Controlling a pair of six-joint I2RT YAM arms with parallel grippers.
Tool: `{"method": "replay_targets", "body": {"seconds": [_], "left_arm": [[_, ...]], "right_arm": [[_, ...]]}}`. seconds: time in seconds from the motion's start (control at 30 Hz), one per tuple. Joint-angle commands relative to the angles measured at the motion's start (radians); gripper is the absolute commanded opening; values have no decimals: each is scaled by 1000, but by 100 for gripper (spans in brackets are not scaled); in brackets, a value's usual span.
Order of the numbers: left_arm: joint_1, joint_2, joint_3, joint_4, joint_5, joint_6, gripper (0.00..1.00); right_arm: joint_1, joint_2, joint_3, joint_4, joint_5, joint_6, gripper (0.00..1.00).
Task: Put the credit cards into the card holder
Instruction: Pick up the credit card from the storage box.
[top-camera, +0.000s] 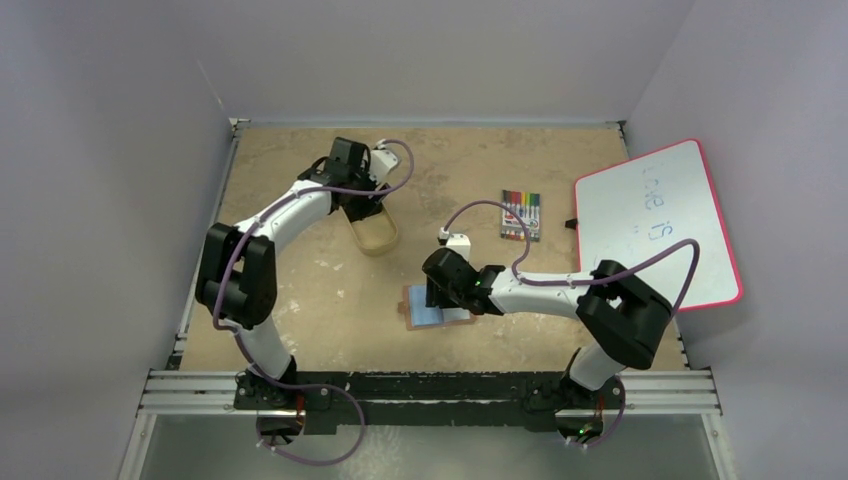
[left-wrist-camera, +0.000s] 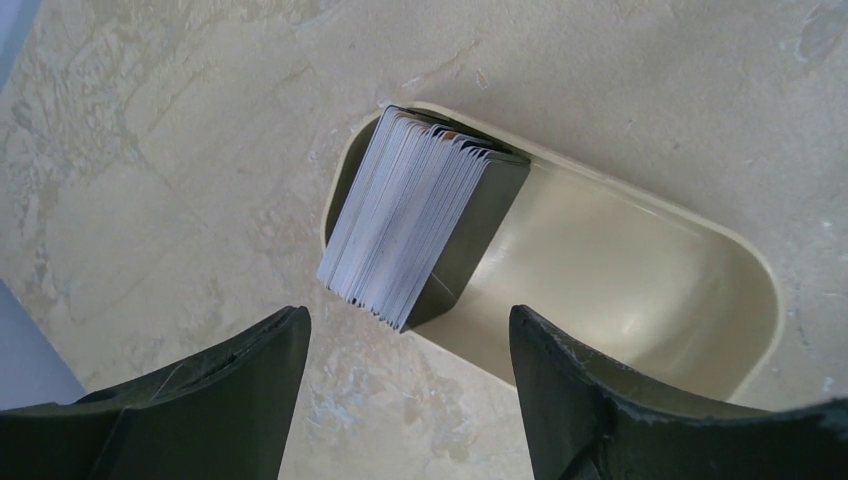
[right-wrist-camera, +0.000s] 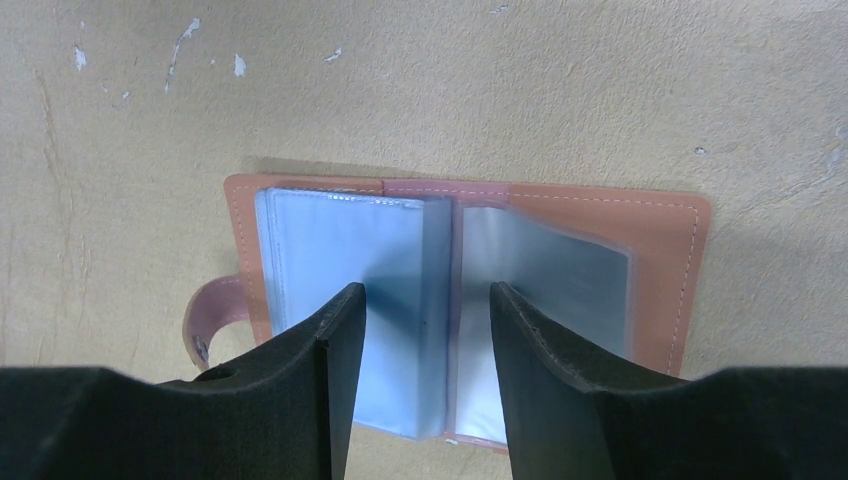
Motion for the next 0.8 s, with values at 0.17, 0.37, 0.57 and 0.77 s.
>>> {"method": "replay_targets", "body": {"seconds": [0.17,0.37,0.57,0.77], "left_arm": [[24,49,26,95,27,188,75],[23,103,54,69,21,217,75],[22,143,52,132,-1,230,75],[22,151,57,178,-54,242,72]], "right_arm": [[6,-12,-14,-69,-15,12,52],[6,-4,-10,-75,-16,14,52],[6,-3,-11,-79,-14,14,53],[6,-12,-23,-80,-15,19,53]]}}
